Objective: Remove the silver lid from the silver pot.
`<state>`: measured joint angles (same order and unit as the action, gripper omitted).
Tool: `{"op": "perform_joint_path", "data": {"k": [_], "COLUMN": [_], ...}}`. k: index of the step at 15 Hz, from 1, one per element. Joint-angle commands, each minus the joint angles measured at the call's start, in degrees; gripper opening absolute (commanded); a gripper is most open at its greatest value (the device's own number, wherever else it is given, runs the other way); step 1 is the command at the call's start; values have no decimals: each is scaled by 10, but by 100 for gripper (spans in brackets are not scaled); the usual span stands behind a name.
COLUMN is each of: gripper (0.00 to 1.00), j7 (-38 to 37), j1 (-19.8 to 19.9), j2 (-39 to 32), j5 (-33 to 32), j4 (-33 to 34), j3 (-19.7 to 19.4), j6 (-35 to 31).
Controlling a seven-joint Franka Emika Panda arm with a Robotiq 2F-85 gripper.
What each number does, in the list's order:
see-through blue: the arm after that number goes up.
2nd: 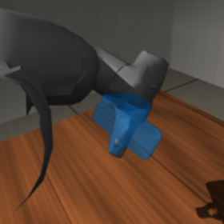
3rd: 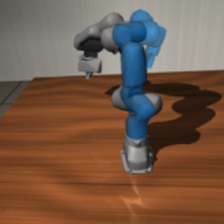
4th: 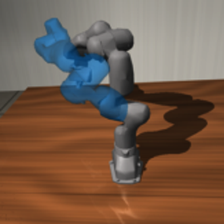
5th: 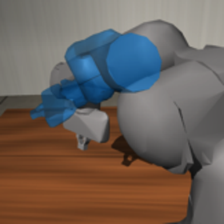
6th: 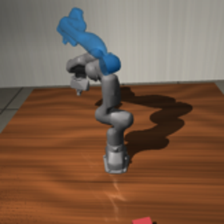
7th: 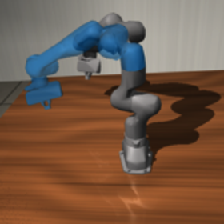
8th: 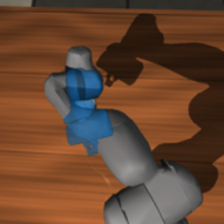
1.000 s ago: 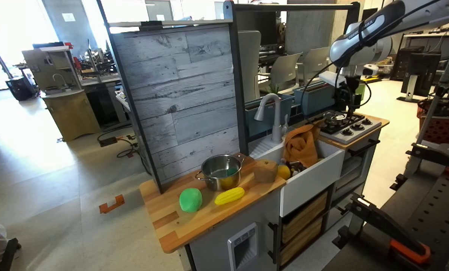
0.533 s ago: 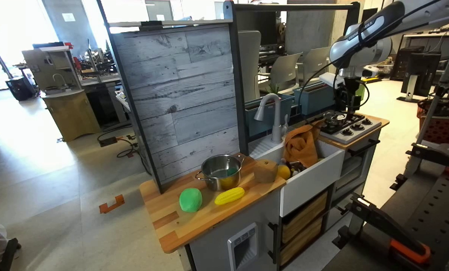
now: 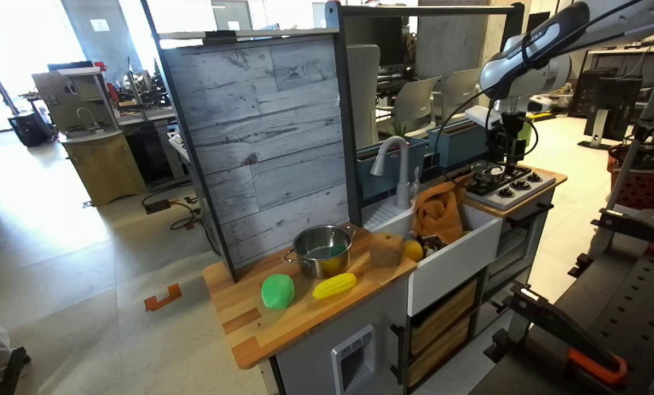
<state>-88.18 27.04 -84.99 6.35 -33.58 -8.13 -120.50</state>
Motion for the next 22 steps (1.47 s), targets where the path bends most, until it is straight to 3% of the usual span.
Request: {"op": "perform_joint_path", "data": {"k": [1, 3, 11, 12, 14, 19, 22], "gripper": [100, 100, 100, 75, 68, 27, 16], "j7": [5, 10, 14, 9, 6, 9, 11], "j1": [1, 4, 16, 14, 15, 19, 23], "j2": [-3, -3, -4, -4, -5, -5, -8], "j5": [-3, 5, 31, 32, 36, 50, 62], "j4": [5, -9, -39, -40, -39, -40, -35], "j3": [-3, 7, 21, 18, 18, 23, 27], "j6": [0, -37, -59, -65, -70, -96, -106]}}
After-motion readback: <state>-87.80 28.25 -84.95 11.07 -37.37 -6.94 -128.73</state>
